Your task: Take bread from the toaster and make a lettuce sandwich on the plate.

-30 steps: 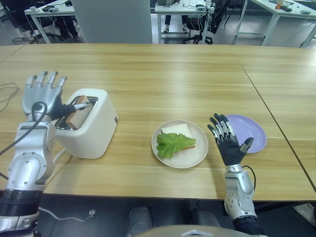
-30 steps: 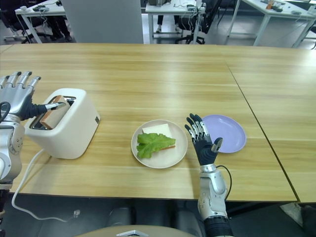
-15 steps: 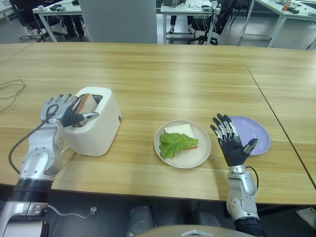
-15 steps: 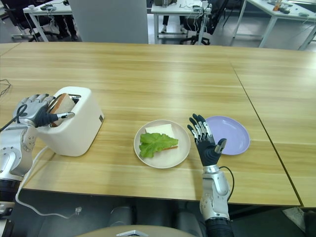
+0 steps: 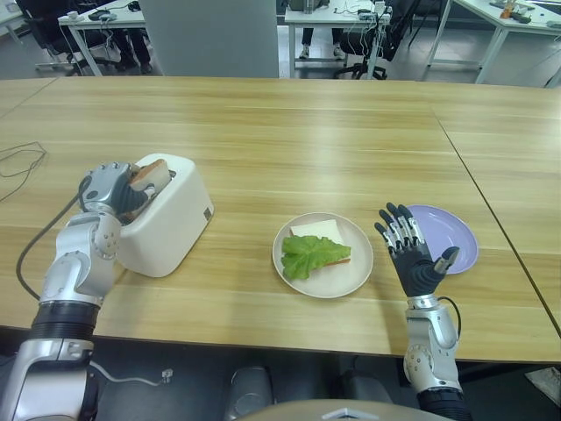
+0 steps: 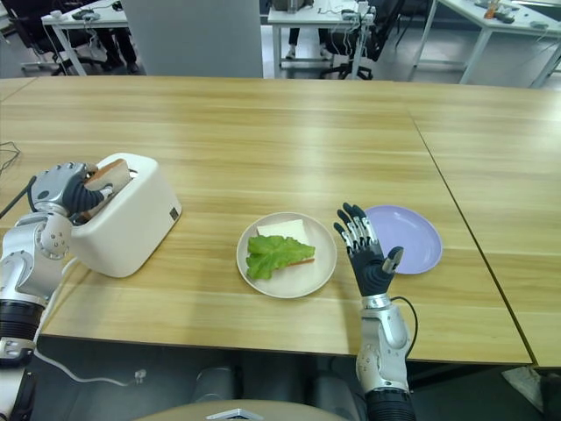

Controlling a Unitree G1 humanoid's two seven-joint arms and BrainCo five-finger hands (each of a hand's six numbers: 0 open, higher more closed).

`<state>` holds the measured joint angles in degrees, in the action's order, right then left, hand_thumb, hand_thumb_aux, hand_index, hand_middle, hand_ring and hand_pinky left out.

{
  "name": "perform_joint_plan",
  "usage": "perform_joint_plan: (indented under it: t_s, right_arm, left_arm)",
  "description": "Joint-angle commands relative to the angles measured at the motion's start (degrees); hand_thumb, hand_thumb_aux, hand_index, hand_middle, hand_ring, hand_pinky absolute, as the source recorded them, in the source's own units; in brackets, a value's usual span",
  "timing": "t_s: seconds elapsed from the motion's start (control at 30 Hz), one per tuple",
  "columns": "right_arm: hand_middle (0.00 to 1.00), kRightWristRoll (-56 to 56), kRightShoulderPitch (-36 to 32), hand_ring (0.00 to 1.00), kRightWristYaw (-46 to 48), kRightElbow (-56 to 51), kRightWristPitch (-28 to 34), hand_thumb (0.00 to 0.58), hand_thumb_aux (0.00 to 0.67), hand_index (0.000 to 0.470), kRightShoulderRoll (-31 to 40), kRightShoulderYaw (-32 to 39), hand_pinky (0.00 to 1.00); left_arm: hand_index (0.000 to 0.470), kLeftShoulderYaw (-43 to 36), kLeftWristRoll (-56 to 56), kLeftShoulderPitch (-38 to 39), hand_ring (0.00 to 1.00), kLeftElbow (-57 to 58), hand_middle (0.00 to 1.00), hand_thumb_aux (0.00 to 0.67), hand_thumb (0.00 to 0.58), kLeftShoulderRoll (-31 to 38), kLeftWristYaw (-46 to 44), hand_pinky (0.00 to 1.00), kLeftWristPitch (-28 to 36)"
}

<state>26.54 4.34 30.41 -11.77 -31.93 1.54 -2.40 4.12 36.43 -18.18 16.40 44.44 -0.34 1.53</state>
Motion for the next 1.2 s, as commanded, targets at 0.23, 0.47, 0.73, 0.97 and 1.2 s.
perform_joint_plan:
  t_s: [0.23,0.47,0.73,0.97,1.2]
  right_arm:
    - [0.0,-1.4,0.7,0.0,0.1,2.0,1.0,0.0,0.0,0.0,-0.3,-0.2,0.0]
    - [0.0,-6.6,1.4,0.0,-0.2,3.2,-2.4,0.0,0.0,0.0,0.6,1.0,0.0]
    - [0.0,-20.5,2.1,0.0,-5.8,6.3,-10.5,0.0,0.0,0.0,3.6,-0.1,0.0]
    - [0.0,-28.5,3.1,0.0,-9.8,10.1,-13.9,0.0,0.0,0.0,7.0,0.1,0.0]
    - [0.0,-37.3,4.0,0.0,-13.5,11.1,-19.0,0.0,0.0,0.0,11.0,-0.2,0.0]
  left_arm:
    - [0.46,10.0,-13.1,-0.2,1.0,-5.4,1.0,0.67,0.58,-3.3,5.9,1.0,-7.9]
    - [0.46,13.7,-16.0,-0.4,1.0,-11.7,1.0,0.67,0.58,-3.6,8.9,1.0,-12.0]
    - [0.46,11.2,-20.5,-0.9,1.0,-24.0,1.0,0.67,0.58,-5.5,3.6,1.0,-13.0]
    - [0.46,-4.1,-38.6,-1.0,1.0,-30.0,1.0,0.67,0.58,-13.8,-18.4,1.0,-3.8]
    - [0.46,-18.2,-37.3,-2.5,1.0,-18.7,1.0,0.67,0.58,-20.3,-29.9,1.0,-0.7]
